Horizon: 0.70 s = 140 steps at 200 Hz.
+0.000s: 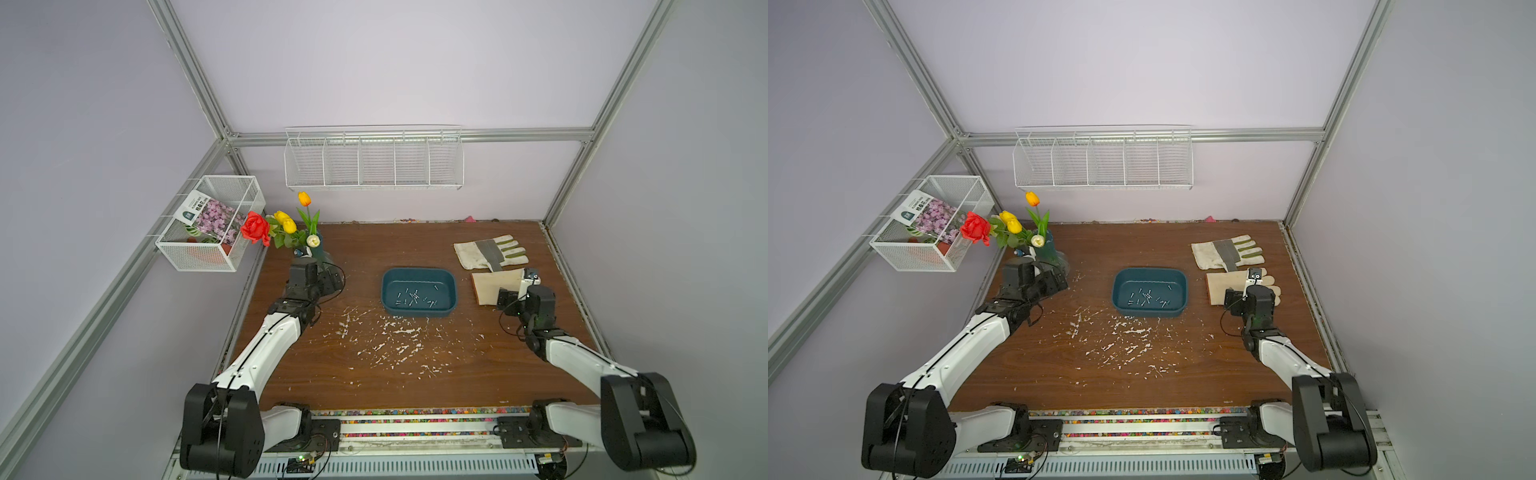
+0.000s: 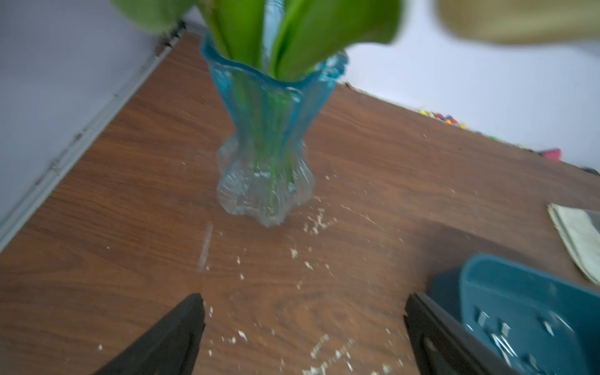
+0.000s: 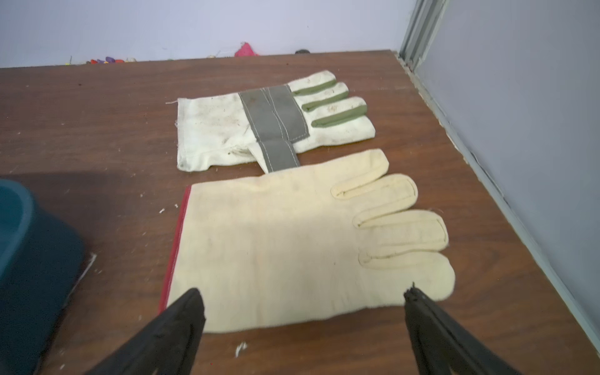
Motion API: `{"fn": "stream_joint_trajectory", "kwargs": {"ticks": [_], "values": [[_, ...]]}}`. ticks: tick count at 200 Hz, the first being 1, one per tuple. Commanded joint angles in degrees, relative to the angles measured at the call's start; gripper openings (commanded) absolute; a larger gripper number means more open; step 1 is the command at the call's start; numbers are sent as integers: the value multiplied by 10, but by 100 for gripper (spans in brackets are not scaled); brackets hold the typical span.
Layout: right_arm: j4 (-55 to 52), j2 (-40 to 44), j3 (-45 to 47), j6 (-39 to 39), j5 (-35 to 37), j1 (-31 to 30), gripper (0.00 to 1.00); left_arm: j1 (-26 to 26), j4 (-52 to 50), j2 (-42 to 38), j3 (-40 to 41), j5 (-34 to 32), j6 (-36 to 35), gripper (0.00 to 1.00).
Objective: Put the screws on the desktop into the storage box
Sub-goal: Reset both arms
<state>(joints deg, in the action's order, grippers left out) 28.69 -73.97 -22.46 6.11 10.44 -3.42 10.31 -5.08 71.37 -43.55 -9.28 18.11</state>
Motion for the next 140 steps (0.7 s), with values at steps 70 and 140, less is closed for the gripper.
{"fn": "stream_joint_trajectory", "kwargs": {"ticks": [70,140], "values": [[260,-149,20,-48,-92,21,99,-174,391,10,182,139,-49,100],[253,-152,15,-48,-86,22,99,-174,508,4,234,161,-85,100]]}}
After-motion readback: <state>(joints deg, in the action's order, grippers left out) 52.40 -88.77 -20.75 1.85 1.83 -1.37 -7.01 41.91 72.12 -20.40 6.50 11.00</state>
